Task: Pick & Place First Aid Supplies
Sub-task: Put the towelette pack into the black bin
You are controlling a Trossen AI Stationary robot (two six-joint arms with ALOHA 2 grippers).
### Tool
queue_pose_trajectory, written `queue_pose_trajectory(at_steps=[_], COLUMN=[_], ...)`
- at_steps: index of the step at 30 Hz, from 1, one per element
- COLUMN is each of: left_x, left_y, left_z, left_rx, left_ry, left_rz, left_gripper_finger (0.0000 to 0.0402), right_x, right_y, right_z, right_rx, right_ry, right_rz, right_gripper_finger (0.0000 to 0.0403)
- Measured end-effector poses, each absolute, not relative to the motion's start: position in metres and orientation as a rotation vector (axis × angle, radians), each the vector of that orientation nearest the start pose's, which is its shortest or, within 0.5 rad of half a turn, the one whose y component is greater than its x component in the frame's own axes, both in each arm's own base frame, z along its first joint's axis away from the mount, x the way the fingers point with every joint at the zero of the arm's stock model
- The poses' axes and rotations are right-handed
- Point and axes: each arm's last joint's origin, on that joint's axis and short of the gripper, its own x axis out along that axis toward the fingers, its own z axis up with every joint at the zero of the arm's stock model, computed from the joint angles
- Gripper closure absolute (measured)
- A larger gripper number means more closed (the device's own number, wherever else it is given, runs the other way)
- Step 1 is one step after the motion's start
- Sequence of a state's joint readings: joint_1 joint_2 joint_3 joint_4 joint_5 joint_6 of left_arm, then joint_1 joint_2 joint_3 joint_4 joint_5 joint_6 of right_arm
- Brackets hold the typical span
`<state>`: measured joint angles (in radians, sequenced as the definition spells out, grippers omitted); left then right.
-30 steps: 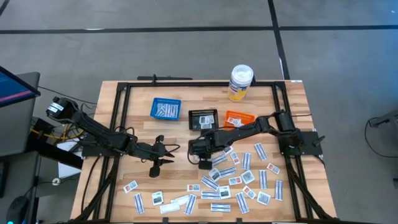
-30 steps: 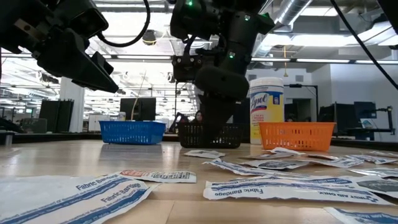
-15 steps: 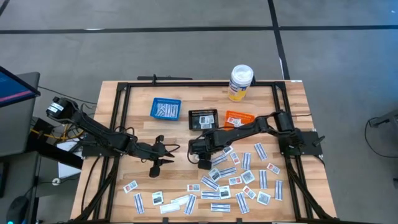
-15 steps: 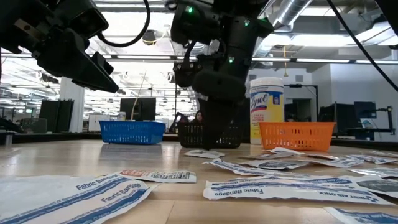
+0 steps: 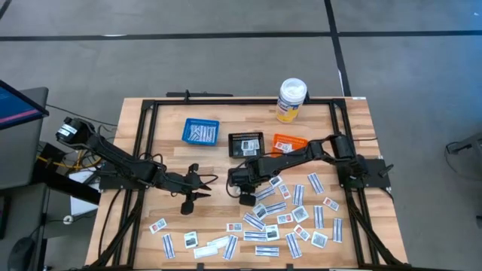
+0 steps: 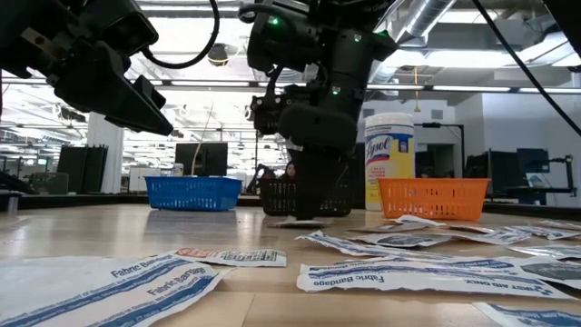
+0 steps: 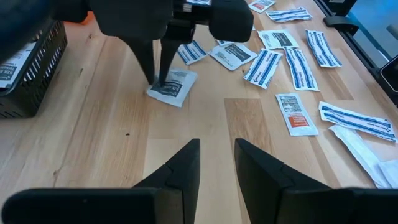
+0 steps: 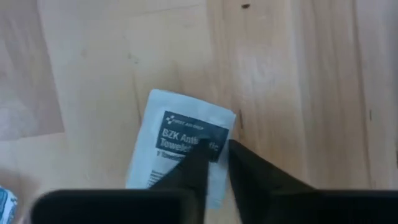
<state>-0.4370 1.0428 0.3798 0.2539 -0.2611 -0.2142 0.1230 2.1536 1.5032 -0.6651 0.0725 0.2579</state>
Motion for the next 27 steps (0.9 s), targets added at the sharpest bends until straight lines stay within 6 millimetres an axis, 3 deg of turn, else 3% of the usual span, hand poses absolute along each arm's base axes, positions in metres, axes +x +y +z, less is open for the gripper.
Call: queue_pose_trajectory(at_steps=[2,9,14,20,27], left_x=[0.189,0.189,0.189,0.189,0.189], left_y=[-0.08,-0.08,-0.08,-0.08,-0.08], left_z=[0.19,0.19,0.19,0.19,0.19], left_rx=[-0.071,-0.071,-0.071,-0.071,-0.072], left_ry=[0.401,0.401,0.401,0.401,0.399], left_rz=[-0.131,-0.131,-0.131,-0.132,-0.132], left_gripper_finger=[0.0302,0.0302,0.0302,0.0302,0.0302], right_x=[0.418,0.423,0.425,0.413,0.406], right_y=[0.049,0.053,0.047,0.024,-0.02], right_z=[0.13,0.143,0.17,0.191,0.221], right_rx=[0.09,0.005,-0.175,-0.314,-0.312], right_ry=[1.304,1.338,1.347,1.426,1.399], right_rz=[-0.123,-0.089,-0.284,-0.488,-0.5], right_gripper_finger=[0.0392,0.0397,0.0397,0.0401,0.0402])
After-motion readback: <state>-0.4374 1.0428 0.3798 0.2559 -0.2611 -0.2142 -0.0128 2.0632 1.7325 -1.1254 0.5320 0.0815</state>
